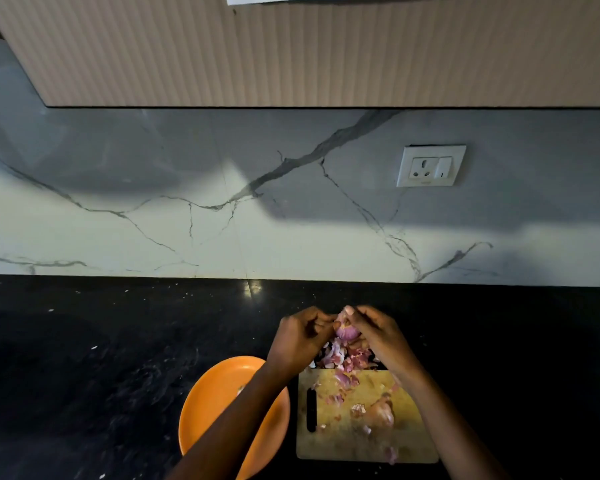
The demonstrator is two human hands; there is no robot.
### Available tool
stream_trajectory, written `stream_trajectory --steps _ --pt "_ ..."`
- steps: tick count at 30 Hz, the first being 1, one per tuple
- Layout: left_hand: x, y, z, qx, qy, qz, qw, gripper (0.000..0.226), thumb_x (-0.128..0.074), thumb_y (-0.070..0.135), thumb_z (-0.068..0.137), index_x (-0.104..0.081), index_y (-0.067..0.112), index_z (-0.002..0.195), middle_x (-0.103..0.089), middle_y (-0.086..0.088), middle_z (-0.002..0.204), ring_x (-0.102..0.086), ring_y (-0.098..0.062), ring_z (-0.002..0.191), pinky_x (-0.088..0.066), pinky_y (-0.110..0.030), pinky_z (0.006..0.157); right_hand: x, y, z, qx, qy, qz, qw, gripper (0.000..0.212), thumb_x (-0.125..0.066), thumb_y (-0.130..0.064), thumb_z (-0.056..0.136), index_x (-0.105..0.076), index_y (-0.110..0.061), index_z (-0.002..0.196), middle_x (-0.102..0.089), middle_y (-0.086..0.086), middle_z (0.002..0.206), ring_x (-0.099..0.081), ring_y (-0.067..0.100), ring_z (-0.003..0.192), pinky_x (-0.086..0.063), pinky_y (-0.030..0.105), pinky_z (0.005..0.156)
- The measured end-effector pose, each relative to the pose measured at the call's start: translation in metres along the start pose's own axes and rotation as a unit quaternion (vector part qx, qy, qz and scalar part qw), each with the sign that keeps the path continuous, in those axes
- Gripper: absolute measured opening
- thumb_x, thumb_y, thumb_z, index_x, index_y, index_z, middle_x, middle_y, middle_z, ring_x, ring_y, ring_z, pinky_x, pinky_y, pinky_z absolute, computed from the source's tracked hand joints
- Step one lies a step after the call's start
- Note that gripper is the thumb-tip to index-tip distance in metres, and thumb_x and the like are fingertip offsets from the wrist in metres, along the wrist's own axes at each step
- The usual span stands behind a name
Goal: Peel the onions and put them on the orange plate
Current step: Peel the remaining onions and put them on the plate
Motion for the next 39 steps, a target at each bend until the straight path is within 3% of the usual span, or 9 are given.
stream_trajectory --steps 7,13,16,20,24,29,33,35,39 --pt "-0.004 -0.006 -0.001 -0.033 0.019 0.030 0.999 0.012 -0.071 0.019 0.093 -0.068 0.011 0.085 -0.068 0.003 0.076 -0.066 -0.011 0.070 -0.050 -0.023 0.062 0.000 -0.001 0.003 -0.001 0.000 -0.013 1.000 0.029 -0.061 -0.044 0.094 -0.075 -0.019 0.100 -0.076 0.002 0.095 -0.073 0.012 0.087 -0.058 0.023 0.069" --pt "-0.004 -0.007 0.000 -0.007 0.015 -0.028 0.999 0.013 -0.063 0.022 0.099 -0.073 0.015 0.099 -0.073 0.007 0.088 -0.070 -0.006 0.083 -0.057 -0.030 0.073 0.002 0.002 0.004 -0.025 -0.001 0.034 0.999 0.039 -0.062 -0.050 0.090 -0.073 -0.016 0.105 -0.075 0.010 0.099 -0.075 0.022 0.083 -0.059 0.032 0.069" --pt "-0.008 0.000 -0.001 0.021 0.025 -0.108 0.994 0.011 -0.066 0.022 0.096 -0.073 0.016 0.103 -0.075 0.006 0.094 -0.072 -0.007 0.089 -0.057 -0.025 0.077 0.001 -0.001 0.005 -0.010 -0.002 0.055 0.998 0.033 -0.060 -0.041 0.094 -0.073 -0.014 0.107 -0.075 0.008 0.102 -0.073 0.017 0.086 -0.058 0.028 0.067" --pt "-0.020 0.000 -0.007 0.052 0.096 -0.193 0.975 0.011 -0.071 0.015 0.093 -0.073 0.017 0.103 -0.075 -0.002 0.099 -0.073 -0.018 0.095 -0.059 -0.039 0.084 -0.005 -0.004 0.005 0.011 0.004 0.077 0.997 0.023 -0.058 -0.029 0.100 -0.072 -0.013 0.108 -0.075 0.006 0.106 -0.072 0.015 0.092 -0.060 0.030 0.074" --pt "-0.027 -0.006 -0.010 0.089 0.146 -0.209 0.963 0.005 -0.071 0.018 0.093 -0.075 0.019 0.094 -0.072 -0.006 0.093 -0.071 -0.025 0.093 -0.057 -0.050 0.085 -0.008 -0.001 0.006 0.011 0.014 0.073 0.997 0.022 -0.059 -0.029 0.100 -0.071 -0.015 0.112 -0.075 0.002 0.110 -0.073 0.018 0.098 -0.061 0.036 0.082" --pt "-0.030 -0.003 -0.009 0.113 0.163 -0.185 0.962 0.005 -0.065 0.016 0.097 -0.069 0.019 0.096 -0.072 -0.001 0.092 -0.070 -0.017 0.090 -0.057 -0.046 0.084 -0.009 0.004 0.007 0.009 0.027 0.069 0.997 0.021 -0.061 -0.029 0.098 -0.071 -0.016 0.113 -0.075 0.004 0.108 -0.073 0.021 0.099 -0.061 0.038 0.084" --pt "-0.031 -0.006 -0.008 0.116 0.165 -0.142 0.969 0.010 -0.057 0.015 0.101 -0.063 0.021 0.095 -0.069 0.001 0.091 -0.068 -0.015 0.087 -0.057 -0.042 0.080 -0.011 0.005 0.006 0.010 0.028 0.066 0.997 0.022 -0.061 -0.027 0.099 -0.071 -0.016 0.114 -0.074 0.008 0.109 -0.073 0.018 0.097 -0.060 0.031 0.079" --pt "-0.029 -0.008 -0.006 0.115 0.172 -0.119 0.971 0.013 -0.057 0.015 0.101 -0.061 0.024 0.094 -0.068 0.003 0.091 -0.066 -0.010 0.087 -0.055 -0.034 0.079 -0.011 0.005 0.005 0.005 0.026 0.076 0.997 0.022 -0.059 -0.026 0.100 -0.070 -0.014 0.115 -0.073 0.010 0.109 -0.073 0.015 0.092 -0.059 0.028 0.076" --pt "-0.022 -0.015 -0.007 0.144 0.185 -0.107 0.966 0.014 -0.057 0.016 0.101 -0.059 0.027 0.094 -0.068 0.003 0.093 -0.065 -0.001 0.084 -0.049 -0.015 0.072 -0.012 0.003 0.003 -0.009 0.002 0.122 0.993 0.029 -0.059 -0.032 0.097 -0.070 -0.015 0.117 -0.071 0.011 0.112 -0.073 0.019 0.092 -0.059 0.035 0.082"
Point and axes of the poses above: each hand's wrist, its own z-axis towards the middle knuckle, its own x-axis out of the back of the hand, y = z × x, the point moved 3 cm from there along z, towards the middle knuckle
